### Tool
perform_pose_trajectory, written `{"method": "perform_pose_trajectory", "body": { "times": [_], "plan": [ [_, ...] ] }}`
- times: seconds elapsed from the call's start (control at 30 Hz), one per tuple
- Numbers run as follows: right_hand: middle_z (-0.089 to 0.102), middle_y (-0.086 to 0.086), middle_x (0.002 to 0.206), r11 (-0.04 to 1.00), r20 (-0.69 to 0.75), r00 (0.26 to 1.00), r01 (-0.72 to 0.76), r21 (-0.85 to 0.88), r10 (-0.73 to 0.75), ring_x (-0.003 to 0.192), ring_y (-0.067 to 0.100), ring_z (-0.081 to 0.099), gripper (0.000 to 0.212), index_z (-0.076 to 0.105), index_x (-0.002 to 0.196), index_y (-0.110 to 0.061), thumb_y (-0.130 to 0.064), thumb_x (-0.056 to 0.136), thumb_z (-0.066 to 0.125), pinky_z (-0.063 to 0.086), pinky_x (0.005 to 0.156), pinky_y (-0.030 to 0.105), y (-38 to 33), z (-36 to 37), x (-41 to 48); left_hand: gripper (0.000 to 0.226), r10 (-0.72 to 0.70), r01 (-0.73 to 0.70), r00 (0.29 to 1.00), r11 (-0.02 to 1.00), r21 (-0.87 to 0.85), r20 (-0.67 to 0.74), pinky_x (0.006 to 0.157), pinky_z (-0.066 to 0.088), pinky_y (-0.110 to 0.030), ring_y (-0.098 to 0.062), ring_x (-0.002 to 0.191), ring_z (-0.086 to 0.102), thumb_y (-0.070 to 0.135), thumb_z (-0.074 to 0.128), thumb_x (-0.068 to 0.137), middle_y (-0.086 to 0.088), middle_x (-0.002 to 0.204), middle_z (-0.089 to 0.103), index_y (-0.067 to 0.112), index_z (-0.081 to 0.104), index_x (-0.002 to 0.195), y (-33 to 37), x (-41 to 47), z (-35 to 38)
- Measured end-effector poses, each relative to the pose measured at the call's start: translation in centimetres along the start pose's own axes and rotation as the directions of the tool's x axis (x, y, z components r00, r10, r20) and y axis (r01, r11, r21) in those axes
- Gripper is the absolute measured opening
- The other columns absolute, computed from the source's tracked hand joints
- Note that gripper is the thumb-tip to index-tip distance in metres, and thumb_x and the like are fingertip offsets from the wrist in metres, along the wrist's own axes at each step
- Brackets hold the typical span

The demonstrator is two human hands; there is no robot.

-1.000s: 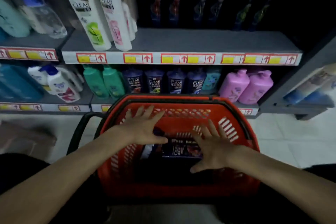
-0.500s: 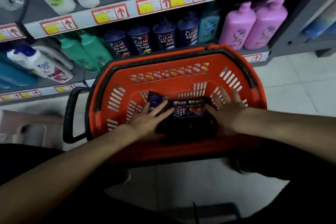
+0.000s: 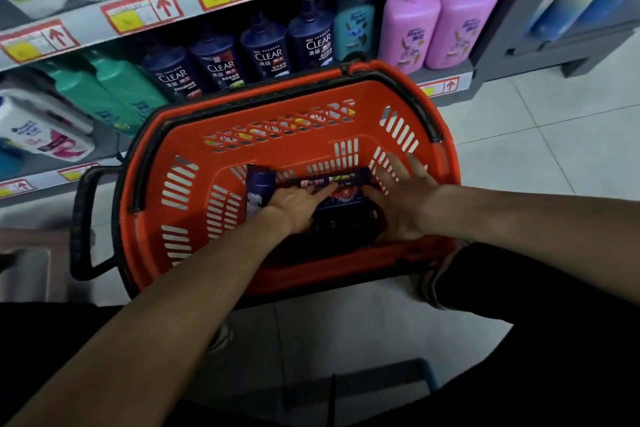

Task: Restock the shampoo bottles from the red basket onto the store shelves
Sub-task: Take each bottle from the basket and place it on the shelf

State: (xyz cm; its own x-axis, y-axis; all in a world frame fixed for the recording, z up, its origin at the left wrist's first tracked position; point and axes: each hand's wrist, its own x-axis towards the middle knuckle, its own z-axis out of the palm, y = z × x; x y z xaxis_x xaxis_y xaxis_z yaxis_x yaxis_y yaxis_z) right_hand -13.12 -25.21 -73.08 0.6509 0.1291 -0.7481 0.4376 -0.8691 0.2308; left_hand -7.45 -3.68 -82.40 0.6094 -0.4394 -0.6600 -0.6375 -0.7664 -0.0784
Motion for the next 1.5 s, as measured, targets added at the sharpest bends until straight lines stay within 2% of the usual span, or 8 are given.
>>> {"method": "perform_pose_trajectory", "body": {
  "times": [0.17,0.4,0.63,0.8,1.03,1.13,1.37,1.5],
  "plan": [
    [-0.01,0.017,0.17,1.0,-0.005,1.0,-0.004,-0.012,0.004,0.152,0.046,-0.023,0.112,-0.005,0.164,-0.026,-0.089,0.082,0.04,-0.008,0.122,0.061,0.2,0.1,-0.1,0.097,-0.02,0.021,1.0,0.998,0.052,-0.017,0.104,0.048,-0.051,-0.031,0.125,0.06,0.018,0.065,0.095,-0.009,0.149,0.051,0.031,-0.002,0.164,0.4,0.8,0.0],
    [-0.014,0.016,0.17,0.999,0.01,1.0,-0.019,-0.032,0.02,0.149,0.047,-0.029,0.109,-0.009,0.163,-0.025,-0.077,0.087,0.051,-0.012,0.12,0.064,-0.5,-1.8,0.0,0.07,-0.035,0.05,0.994,0.988,0.149,-0.102,0.107,0.042,-0.047,-0.032,0.124,0.05,0.049,0.078,0.08,-0.011,0.133,0.051,0.011,0.057,0.134,-0.2,-1.6,-2.7],
    [-0.004,0.014,0.17,0.997,-0.102,0.994,0.053,0.048,-0.048,0.153,0.045,-0.019,0.124,-0.009,0.163,-0.021,-0.073,0.08,0.067,-0.006,0.123,0.063,-2.0,-5.3,-0.5,0.074,0.106,-0.049,0.953,0.978,0.201,-0.284,0.091,0.049,-0.04,-0.025,0.098,0.059,0.05,0.07,0.087,-0.008,0.126,0.043,0.005,0.046,0.142,-3.6,-7.2,-5.9],
    [0.033,0.014,0.158,0.926,-0.327,0.936,0.23,0.299,-0.127,0.148,0.038,0.028,0.105,0.018,0.158,-0.016,-0.062,0.081,0.073,0.018,0.124,0.054,-2.7,-8.5,-0.4,0.086,0.16,-0.064,0.889,0.971,0.229,-0.429,0.097,0.046,-0.04,-0.027,0.107,0.06,0.06,0.066,0.084,-0.005,0.134,0.046,0.01,0.042,0.15,-7.5,-12.1,-9.2],
    [0.053,0.007,0.132,0.842,-0.546,0.838,0.316,0.437,-0.031,0.114,0.03,0.06,0.085,0.042,0.143,-0.02,-0.044,0.074,0.084,0.053,0.085,0.035,-3.1,-12.0,-0.7,0.086,-0.112,-0.136,0.806,0.921,-0.366,-0.581,0.098,0.051,-0.038,-0.012,0.114,0.055,0.067,0.071,0.068,0.012,0.129,0.052,0.029,0.055,0.143,-10.3,-15.7,-8.7],
    [0.053,0.005,0.121,0.815,-0.562,0.825,0.282,0.506,0.064,0.107,0.029,0.06,0.077,0.047,0.132,-0.017,-0.041,0.069,0.086,0.051,0.082,0.035,-2.7,-11.8,-0.5,0.095,-0.26,-0.133,0.806,0.796,-0.59,-0.532,0.109,0.044,-0.033,-0.011,0.125,0.05,0.055,0.089,0.067,0.009,0.137,0.048,0.035,0.046,0.15,-10.7,-14.2,-8.6],
    [0.054,0.001,0.128,0.83,-0.568,0.82,0.266,0.49,0.073,0.107,0.026,0.063,0.082,0.051,0.137,-0.019,-0.044,0.067,0.086,0.054,0.087,0.034,-3.0,-11.4,0.0,0.111,-0.449,-0.198,0.868,0.076,-0.977,-0.211,0.116,0.037,-0.024,-0.003,0.134,0.05,0.021,0.095,0.07,0.009,0.148,0.053,0.027,0.032,0.16,-10.2,-13.5,-5.0],
    [0.059,-0.003,0.12,0.759,-0.548,0.832,0.3,0.578,0.088,0.096,0.02,0.064,0.085,0.044,0.139,-0.031,-0.045,0.067,0.087,0.049,0.075,0.028,-3.3,-11.2,0.2,0.065,-0.5,-0.261,0.853,-0.167,-0.951,-0.146,0.096,0.058,-0.03,-0.015,0.112,0.071,0.007,0.09,0.075,0.0,0.123,0.072,0.017,0.063,0.133,-9.8,-13.1,-6.2]
  ]
}}
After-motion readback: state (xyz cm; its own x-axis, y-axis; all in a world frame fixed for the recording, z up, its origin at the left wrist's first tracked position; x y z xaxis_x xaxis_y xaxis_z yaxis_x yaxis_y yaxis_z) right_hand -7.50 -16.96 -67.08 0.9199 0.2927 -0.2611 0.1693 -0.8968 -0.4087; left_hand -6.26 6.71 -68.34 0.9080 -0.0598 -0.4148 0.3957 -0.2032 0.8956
